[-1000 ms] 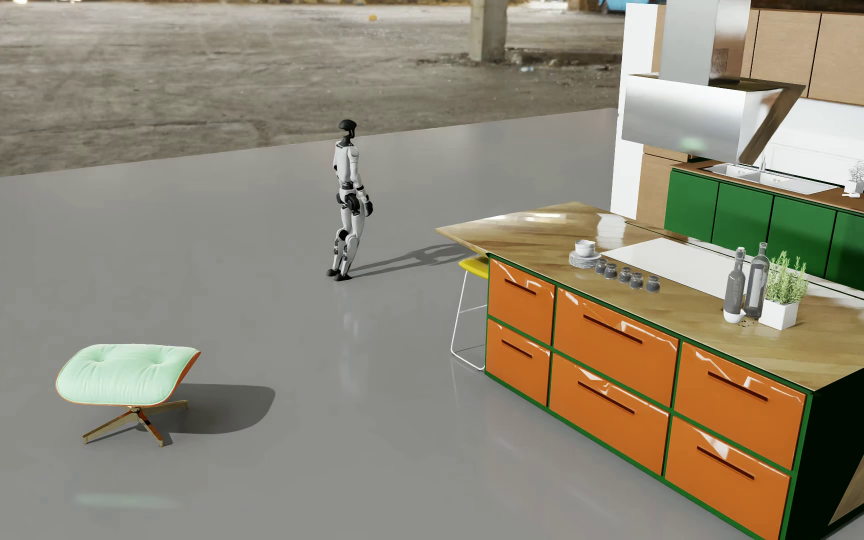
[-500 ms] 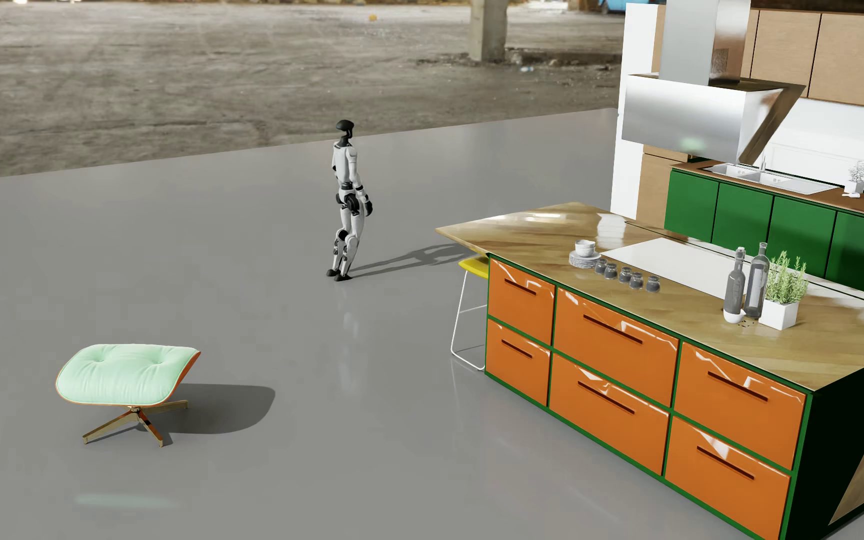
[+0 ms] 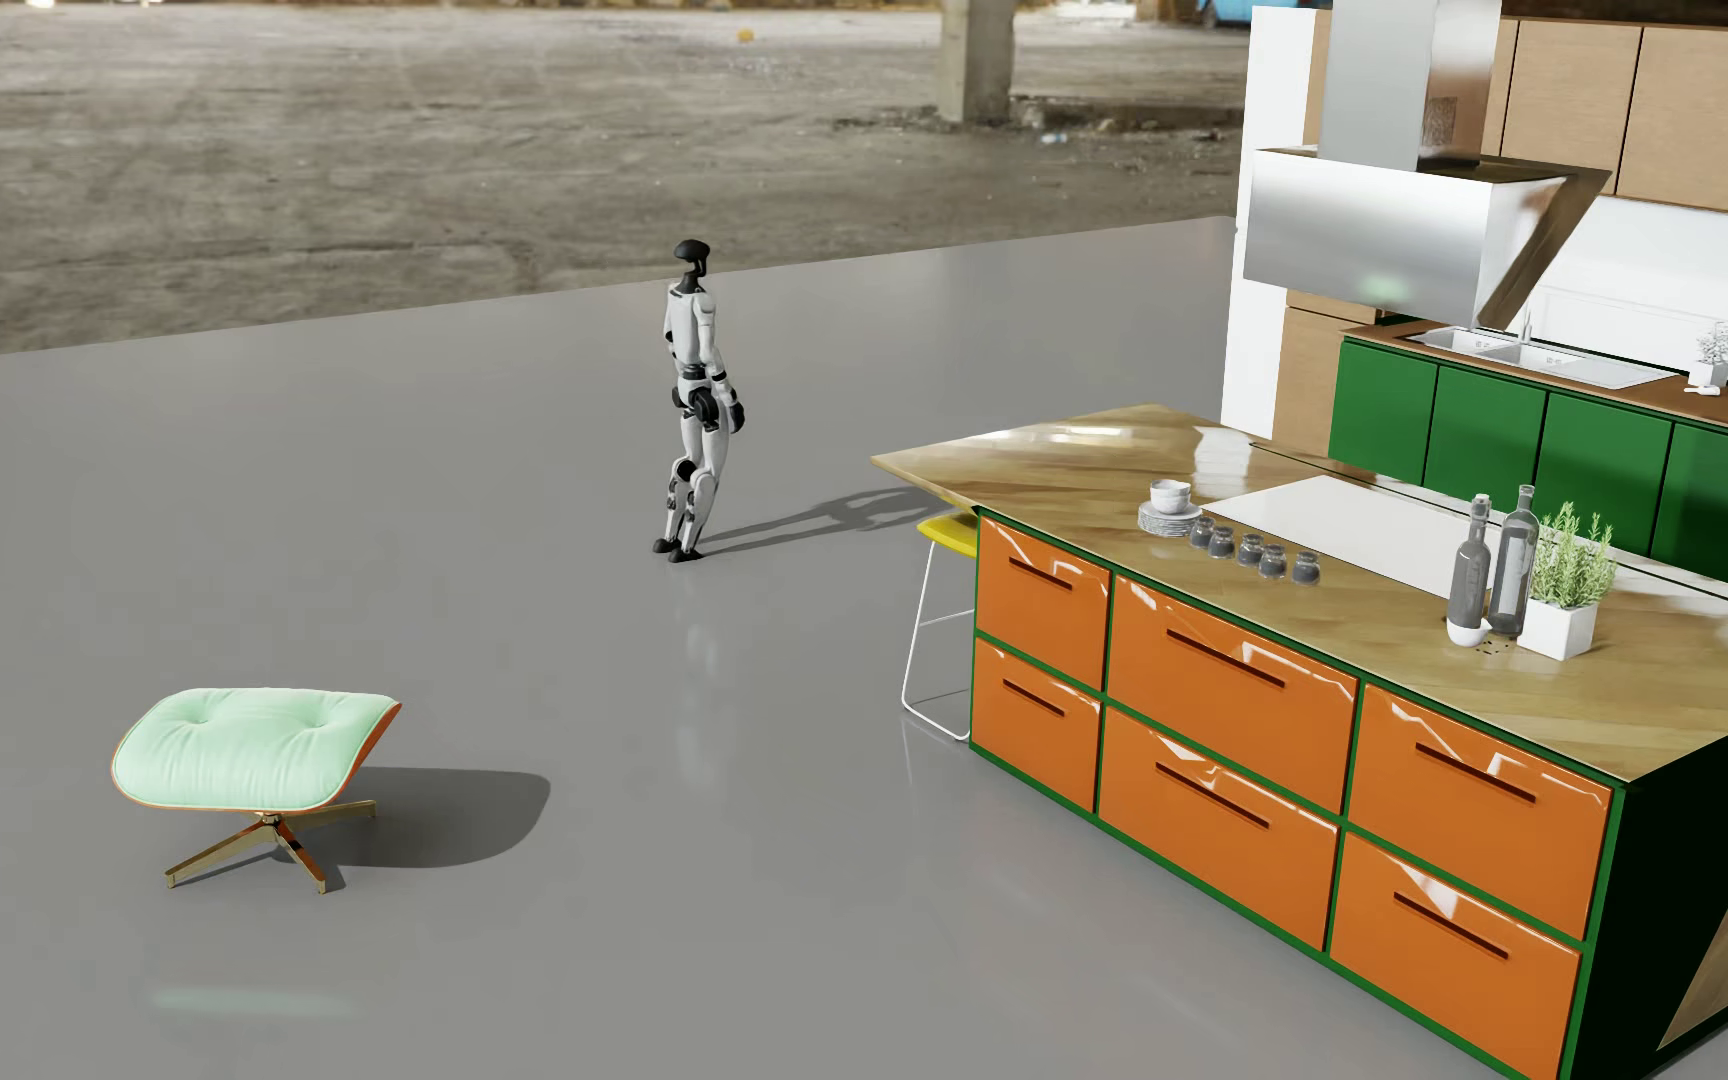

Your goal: Wait

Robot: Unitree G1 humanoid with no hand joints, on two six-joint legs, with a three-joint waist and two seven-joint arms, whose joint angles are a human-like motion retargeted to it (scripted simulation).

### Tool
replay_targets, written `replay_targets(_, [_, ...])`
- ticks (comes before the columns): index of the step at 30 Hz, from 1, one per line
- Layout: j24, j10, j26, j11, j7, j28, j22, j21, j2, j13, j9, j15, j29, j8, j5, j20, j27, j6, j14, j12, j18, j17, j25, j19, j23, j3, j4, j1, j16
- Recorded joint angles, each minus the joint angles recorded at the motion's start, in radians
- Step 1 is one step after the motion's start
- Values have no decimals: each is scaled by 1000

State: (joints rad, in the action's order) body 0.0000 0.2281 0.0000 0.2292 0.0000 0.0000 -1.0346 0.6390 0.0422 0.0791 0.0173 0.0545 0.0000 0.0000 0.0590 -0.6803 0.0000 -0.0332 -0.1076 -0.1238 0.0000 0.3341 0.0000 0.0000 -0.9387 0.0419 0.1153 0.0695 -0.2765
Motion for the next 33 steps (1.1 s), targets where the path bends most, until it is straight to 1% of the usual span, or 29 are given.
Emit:
replay_targets(5, [0, 15, 0, 11, 0, 0, 19, -71, -5, 12, 0, -6, 0, 0, -6, 72, 0, 0, -14, -20, 0, 2, 0, 0, 13, 1, -1, -1, 0])
replay_targets(8, [0, 38, 0, 26, 0, 0, 27, -99, -14, 16, -12, -18, 0, 0, -14, 92, 0, 1, -29, -29, 0, 6, 0, 0, 20, -6, 0, -5, -1])
replay_targets(9, [0, 39, 0, 25, 0, 0, 50, -107, -12, 24, -11, -23, 0, 0, -13, 101, 0, -4, -32, -43, 0, 9, 0, 0, 25, -3, -2, -4, -5])
replay_targets(10, [0, 47, 0, 34, 0, 0, 41, -117, -39, 19, -7, -29, 0, 0, -19, 114, 0, -3, -33, -41, 0, 10, 0, 0, 27, -5, 4, -25, -3])
replay_targets(11, [0, 41, 0, 29, 0, 0, 42, -113, -22, 25, -18, -26, 0, 0, -18, 126, 0, 1, -33, -50, 0, 7, 0, 0, 33, -3, 3, -9, -9])
replay_targets(12, [0, 42, 0, 26, 0, 0, 39, -111, -15, 27, -19, -25, 0, 0, -15, 122, 0, 0, -31, -53, 0, 7, 0, 0, 24, 1, -1, -8, -9])
replay_targets(13, [0, 22, 0, 12, 0, 0, 48, -128, -14, 50, -13, -28, 0, 0, -29, 102, 0, 5, -23, -64, 0, 15, 0, 0, 53, 4, 12, -8, -14])
replay_targets(14, [0, 15, 0, 9, 0, 0, 56, -136, -12, 59, -14, -33, 0, 0, -32, 120, 0, 7, -13, -78, 0, 12, 0, 0, 54, 6, 16, -5, -18])
replay_targets(15, [0, 20, 0, 10, 0, 0, 65, -121, -18, 61, -11, -36, 0, 0, -27, 106, 0, 4, -11, -87, 0, 15, 0, 0, 51, 8, 12, -15, -20])
replay_targets(18, [0, 28, 0, 16, 0, 0, 54, -146, -44, 84, 5, -40, 0, 0, -33, 122, 0, 9, -12, -92, 0, 18, 0, 0, 46, -1, 18, -38, -12])
replay_targets(20, [0, 21, 0, 13, 0, 0, 63, -139, -22, 95, -6, -37, 0, 0, -27, 131, 0, 10, -10, -102, 0, 21, 0, 0, 54, -1, 14, -17, -15])
replay_targets(21, [0, 18, 0, 12, 0, 0, 66, -153, -19, 100, -7, -37, 0, 0, -30, 135, 0, 11, -9, -106, 0, 22, 0, 0, 55, 0, 15, -13, -14])
replay_targets(23, [0, 27, 0, 16, 0, 0, 69, -148, -35, 95, -1, -42, 0, 0, -31, 126, 0, 15, -10, -102, 0, 21, 0, 0, 57, 5, 18, -30, -20])
replay_targets(24, [0, 20, 0, 17, 0, 0, 69, -153, -35, 92, -5, -41, 0, 0, -29, 150, 0, 14, -9, -102, 0, 24, 0, 0, 59, 4, 17, -25, -12])
replay_targets(25, [0, 18, 0, 16, 0, 0, 71, -157, -33, 94, -4, -40, 0, 0, -29, 137, 0, 14, -8, -100, 0, 24, 0, 0, 61, 3, 17, -23, -15])
replay_targets(33, [0, 22, 0, 13, 0, 0, 72, -158, -31, 85, -4, -41, 0, 0, -28, 150, 0, 12, -7, -97, 0, 17, 0, 0, 64, 2, 13, -25, -11])
